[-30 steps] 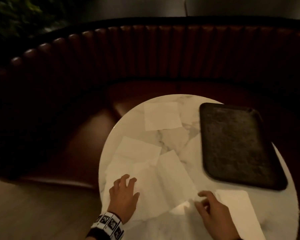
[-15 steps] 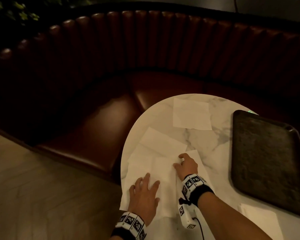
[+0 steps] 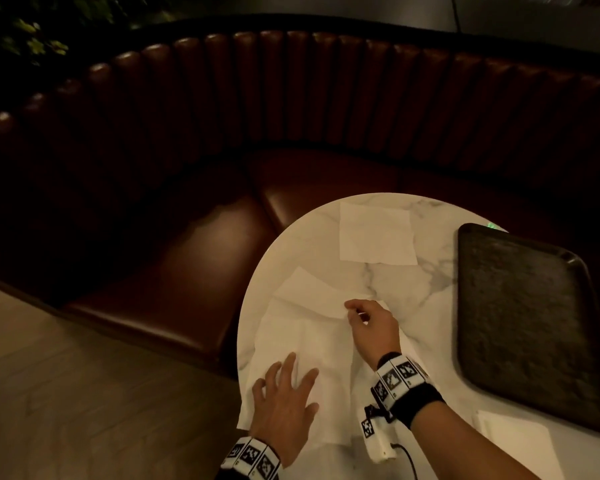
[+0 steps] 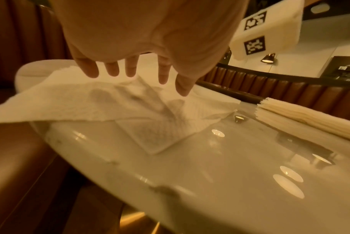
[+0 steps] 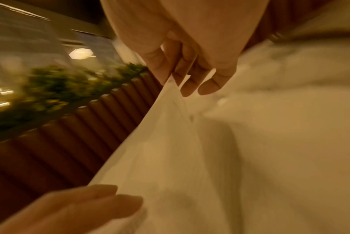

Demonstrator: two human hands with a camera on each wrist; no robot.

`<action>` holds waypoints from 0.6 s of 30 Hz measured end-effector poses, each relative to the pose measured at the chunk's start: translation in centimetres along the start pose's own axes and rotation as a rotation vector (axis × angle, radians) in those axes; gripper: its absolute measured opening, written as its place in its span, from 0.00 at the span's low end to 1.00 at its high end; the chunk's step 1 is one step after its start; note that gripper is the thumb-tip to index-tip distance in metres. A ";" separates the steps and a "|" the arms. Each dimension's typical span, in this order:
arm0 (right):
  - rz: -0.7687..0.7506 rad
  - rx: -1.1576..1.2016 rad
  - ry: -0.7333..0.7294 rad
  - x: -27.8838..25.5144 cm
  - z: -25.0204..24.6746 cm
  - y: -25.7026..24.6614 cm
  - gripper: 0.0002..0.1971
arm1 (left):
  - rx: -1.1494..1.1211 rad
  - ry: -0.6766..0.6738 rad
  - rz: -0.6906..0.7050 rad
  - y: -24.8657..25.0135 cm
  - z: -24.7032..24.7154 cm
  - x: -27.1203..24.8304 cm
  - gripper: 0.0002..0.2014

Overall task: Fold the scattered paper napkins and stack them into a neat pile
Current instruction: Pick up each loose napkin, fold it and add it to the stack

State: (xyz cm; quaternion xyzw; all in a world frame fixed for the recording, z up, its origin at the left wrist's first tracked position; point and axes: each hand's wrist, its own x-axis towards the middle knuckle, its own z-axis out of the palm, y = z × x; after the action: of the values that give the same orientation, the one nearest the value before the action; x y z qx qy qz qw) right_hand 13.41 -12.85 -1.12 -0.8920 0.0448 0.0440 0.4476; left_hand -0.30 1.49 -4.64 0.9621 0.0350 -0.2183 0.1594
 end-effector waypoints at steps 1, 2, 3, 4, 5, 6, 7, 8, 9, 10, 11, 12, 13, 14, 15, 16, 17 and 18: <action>-0.111 -0.018 0.008 -0.5 -0.9 -0.7 0.10 | -0.009 0.019 -0.009 0.0 -0.4 -0.1 0.26; -0.233 -0.045 0.011 -1.1 -1.9 -1.5 0.10 | -0.025 0.049 -0.021 -0.1 -0.9 -0.2 0.26; -0.351 -0.073 0.006 -1.7 -3.1 -2.3 0.10 | -0.049 0.088 -0.030 -0.1 -1.5 -0.3 0.26; -0.447 -0.090 -0.004 -2.4 -4.4 -3.2 0.10 | -0.081 0.133 -0.032 -0.2 -2.4 -0.3 0.26; -0.507 -0.092 -0.012 -3.1 -5.7 -4.2 0.10 | -0.125 0.193 -0.021 -0.2 -3.4 -0.3 0.27; -0.535 -0.079 -0.015 -3.8 -7.0 -5.2 0.10 | -0.183 0.267 0.011 -0.3 -4.5 -0.2 0.28; -0.541 -0.049 -0.010 -4.6 -8.4 -6.1 0.10 | -0.242 0.350 0.058 -0.4 -5.6 0.1 0.29; -0.537 -0.009 -0.003 -5.4 -9.6 -6.9 0.09 | -0.310 0.419 0.113 -0.5 -6.8 0.5 0.30; -0.525 0.029 0.003 -6.2 -10.8 -7.7 0.09 | -0.392 0.455 0.166 -0.4 -8.0 1.1 0.32; -0.512 0.065 0.007 -7.1 -11.9 -8.4 0.10 | -0.493 0.451 0.219 -0.3 -9.2 1.6 0.35; -0.500 0.095 0.011 -8.1 -13.0 -9.0 0.11 | -0.615 0.404 0.264 0.1 -10.3 2.0 0.37; -0.489 0.119 0.014 -9.1 -14.0 -9.5 0.12 | -0.734 0.313 0.300 0.6 -11.2 2.4 0.40; -0.478 0.137 0.025 -10.1 -15.0 -9.9 0.12 | -0.829 0.201 0.334 1.3 -12.0 2.4 0.42; -0.466 0.154 0.040 -11.1 -15.9 -10.1 0.13 | -0.905 0.092 0.367 2.1 -12.6 2.2 0.42; -0.449 0.166 0.062 -12.0 -16.7 -10.2 0.13 | -0.987 0.011 0.405 2.9 -13.0 1.9 0.40; -0.427 0.174 0.089 -12.8 -17.5 -10.1 0.14 | -1.072 -0.027 0.442 3.6 -13.2 1.4 0.37; -0.395 0.186 0.120 -13.4 -18.2 -10.0 0.14 | -1.142 -0.024 0.475 4.3 -13.5 0.7 0.35; -0.365 0.204 0.149 -13.9 -18.9 -9.8 0.15 | -1.189 0.006 0.500 4.9 -13.6 0.0 0.32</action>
State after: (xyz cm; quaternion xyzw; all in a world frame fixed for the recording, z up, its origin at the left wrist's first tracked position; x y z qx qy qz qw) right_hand 1.50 -21.56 19.56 -0.8361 -0.0803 -0.1083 0.5317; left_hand 5.90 1.20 8.44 0.6893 -0.0746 -0.1155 0.7113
